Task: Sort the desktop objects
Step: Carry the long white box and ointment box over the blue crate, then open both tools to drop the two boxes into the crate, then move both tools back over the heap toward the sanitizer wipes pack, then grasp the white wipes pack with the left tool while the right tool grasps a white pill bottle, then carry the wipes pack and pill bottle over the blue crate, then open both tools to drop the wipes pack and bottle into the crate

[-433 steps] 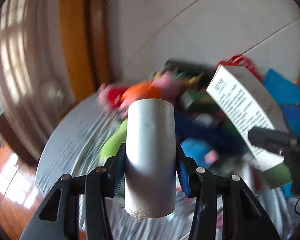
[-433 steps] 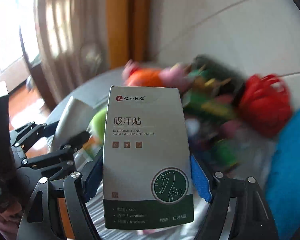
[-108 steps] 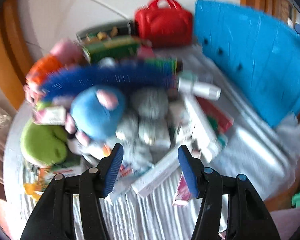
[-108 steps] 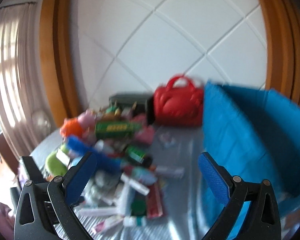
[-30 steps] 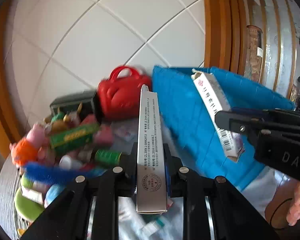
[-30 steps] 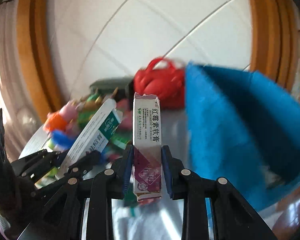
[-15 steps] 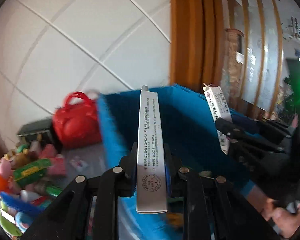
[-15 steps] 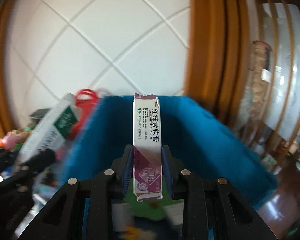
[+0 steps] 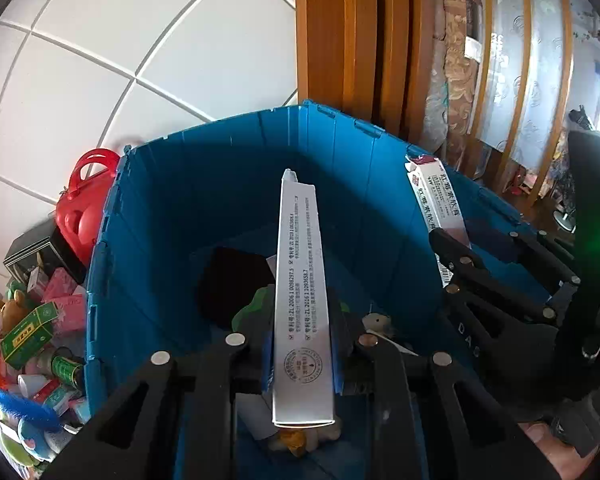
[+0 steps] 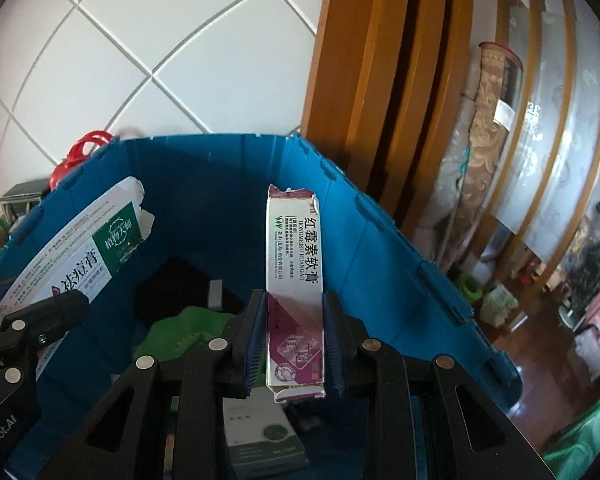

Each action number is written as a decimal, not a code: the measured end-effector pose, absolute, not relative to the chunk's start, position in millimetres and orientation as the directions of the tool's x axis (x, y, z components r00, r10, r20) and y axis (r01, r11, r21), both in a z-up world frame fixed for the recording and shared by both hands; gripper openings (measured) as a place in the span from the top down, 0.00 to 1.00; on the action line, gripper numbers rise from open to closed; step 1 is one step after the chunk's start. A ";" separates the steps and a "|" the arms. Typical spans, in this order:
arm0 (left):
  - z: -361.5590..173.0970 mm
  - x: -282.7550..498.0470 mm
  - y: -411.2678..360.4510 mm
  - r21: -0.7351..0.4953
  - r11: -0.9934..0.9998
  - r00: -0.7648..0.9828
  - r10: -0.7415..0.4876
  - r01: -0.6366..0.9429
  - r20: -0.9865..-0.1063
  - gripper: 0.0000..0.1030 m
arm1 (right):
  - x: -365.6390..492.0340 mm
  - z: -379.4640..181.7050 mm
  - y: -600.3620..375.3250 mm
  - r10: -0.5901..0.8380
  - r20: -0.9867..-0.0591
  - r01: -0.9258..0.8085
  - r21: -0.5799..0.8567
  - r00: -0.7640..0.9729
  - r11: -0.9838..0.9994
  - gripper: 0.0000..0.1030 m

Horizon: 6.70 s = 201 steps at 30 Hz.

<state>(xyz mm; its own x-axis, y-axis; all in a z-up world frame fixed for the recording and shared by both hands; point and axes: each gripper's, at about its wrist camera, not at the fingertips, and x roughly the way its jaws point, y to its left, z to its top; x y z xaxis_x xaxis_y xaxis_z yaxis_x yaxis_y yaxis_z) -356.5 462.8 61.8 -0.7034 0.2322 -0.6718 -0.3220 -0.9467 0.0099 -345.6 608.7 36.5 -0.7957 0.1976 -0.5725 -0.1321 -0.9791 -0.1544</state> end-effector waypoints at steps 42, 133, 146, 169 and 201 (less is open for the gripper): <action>64.9 -351.3 444.0 0.009 -0.974 -0.740 0.167 -0.228 -0.651 0.47 | -346.8 39.3 611.0 0.224 -0.566 -0.163 -0.158 -0.793 -0.974 0.16; -204.1 -175.5 -19.8 -0.094 -0.992 -0.444 0.046 0.087 -0.895 0.85 | -256.2 -220.6 226.8 -0.180 -0.933 0.343 0.066 -0.312 -0.937 0.42; -73.7 -203.0 7.5 -0.040 -0.997 -0.685 -0.018 0.068 -0.728 0.85 | -224.9 -62.7 255.0 -0.306 -0.754 0.410 0.054 -0.581 -0.911 0.42; 110.0 -280.1 232.8 -0.024 -0.980 -0.881 0.187 -0.196 -0.435 0.85 | -277.7 120.3 448.3 -0.096 -0.466 0.158 -0.096 -0.880 -0.983 0.42; -55.1 -533.4 450.4 0.009 -0.970 -0.113 0.019 -0.243 -0.993 0.84 | -527.0 -85.0 617.2 0.027 -1.000 0.166 -0.024 0.013 -0.986 0.42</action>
